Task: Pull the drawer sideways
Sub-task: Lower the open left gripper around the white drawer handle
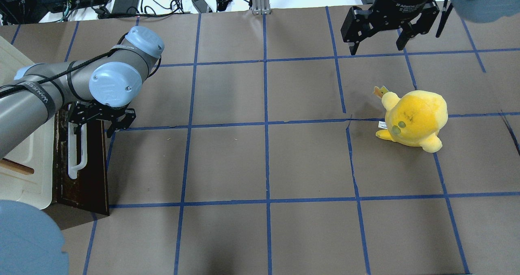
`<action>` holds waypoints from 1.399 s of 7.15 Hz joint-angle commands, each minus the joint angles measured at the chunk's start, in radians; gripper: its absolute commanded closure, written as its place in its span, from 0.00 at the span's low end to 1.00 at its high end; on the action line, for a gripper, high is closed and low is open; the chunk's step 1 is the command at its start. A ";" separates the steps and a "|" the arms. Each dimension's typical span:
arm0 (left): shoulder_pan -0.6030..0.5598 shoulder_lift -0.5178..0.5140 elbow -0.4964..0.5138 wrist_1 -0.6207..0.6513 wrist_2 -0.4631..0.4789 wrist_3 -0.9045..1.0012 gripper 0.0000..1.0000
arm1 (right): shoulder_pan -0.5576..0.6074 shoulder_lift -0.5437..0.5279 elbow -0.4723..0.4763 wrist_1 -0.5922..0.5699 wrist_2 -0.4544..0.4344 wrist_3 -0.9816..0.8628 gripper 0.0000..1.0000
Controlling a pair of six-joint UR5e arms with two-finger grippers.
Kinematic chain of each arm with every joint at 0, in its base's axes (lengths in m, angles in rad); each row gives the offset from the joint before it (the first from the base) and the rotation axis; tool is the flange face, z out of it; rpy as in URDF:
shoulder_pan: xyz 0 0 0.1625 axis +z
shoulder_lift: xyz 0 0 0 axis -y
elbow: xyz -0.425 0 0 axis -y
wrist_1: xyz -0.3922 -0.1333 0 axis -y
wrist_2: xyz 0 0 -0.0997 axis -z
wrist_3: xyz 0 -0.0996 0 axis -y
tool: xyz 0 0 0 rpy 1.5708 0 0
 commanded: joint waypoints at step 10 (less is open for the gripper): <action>0.003 0.025 -0.004 -0.037 -0.010 -0.015 0.37 | 0.000 0.000 0.000 0.000 0.001 -0.001 0.00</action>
